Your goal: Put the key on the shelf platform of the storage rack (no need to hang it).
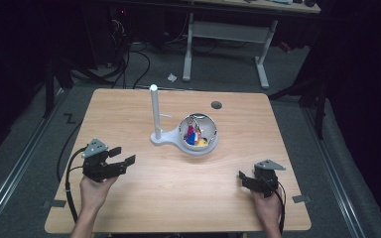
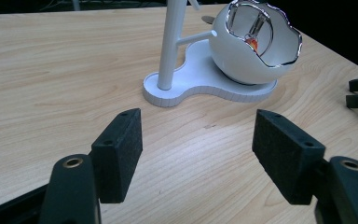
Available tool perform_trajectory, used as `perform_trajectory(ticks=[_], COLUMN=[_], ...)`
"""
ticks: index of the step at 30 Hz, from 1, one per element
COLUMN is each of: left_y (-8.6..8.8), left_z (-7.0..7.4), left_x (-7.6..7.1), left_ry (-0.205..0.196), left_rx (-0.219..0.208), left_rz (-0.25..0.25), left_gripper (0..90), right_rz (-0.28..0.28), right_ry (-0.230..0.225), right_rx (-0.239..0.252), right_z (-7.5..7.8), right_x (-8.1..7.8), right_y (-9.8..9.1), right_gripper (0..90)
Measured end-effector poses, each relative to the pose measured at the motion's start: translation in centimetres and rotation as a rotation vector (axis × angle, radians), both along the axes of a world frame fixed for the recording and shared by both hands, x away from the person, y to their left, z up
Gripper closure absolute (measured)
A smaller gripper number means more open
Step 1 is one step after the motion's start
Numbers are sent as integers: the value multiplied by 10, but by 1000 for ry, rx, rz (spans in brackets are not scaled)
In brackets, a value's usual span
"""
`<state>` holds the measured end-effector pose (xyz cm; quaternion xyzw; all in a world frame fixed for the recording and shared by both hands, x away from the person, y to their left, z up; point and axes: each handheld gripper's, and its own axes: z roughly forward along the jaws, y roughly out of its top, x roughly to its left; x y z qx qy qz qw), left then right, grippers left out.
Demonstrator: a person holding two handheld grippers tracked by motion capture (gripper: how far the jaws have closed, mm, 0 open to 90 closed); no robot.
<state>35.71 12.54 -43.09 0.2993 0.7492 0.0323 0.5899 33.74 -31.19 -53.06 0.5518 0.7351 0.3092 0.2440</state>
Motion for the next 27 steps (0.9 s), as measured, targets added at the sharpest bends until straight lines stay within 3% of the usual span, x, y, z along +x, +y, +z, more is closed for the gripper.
perform_trajectory(ticks=[6,21,23,27], left_y=[2,0,-1,-2], left_z=[-5,-24,-27,-31], left_x=[-1,1,1,2], left_ry=[-1,63,56,65], left_rx=[5,-6,9,-1], left_rz=[1,29,26,23], left_gripper=[336,321,321,321], right_rz=[-1,-2,-1,-1], right_ry=[0,1,0,0], right_rx=[-1,0,-1,-1], right_z=[0,0,0,0], right_x=[0,0,0,0], right_y=[0,0,0,0], right_gripper=[316,316,316,316])
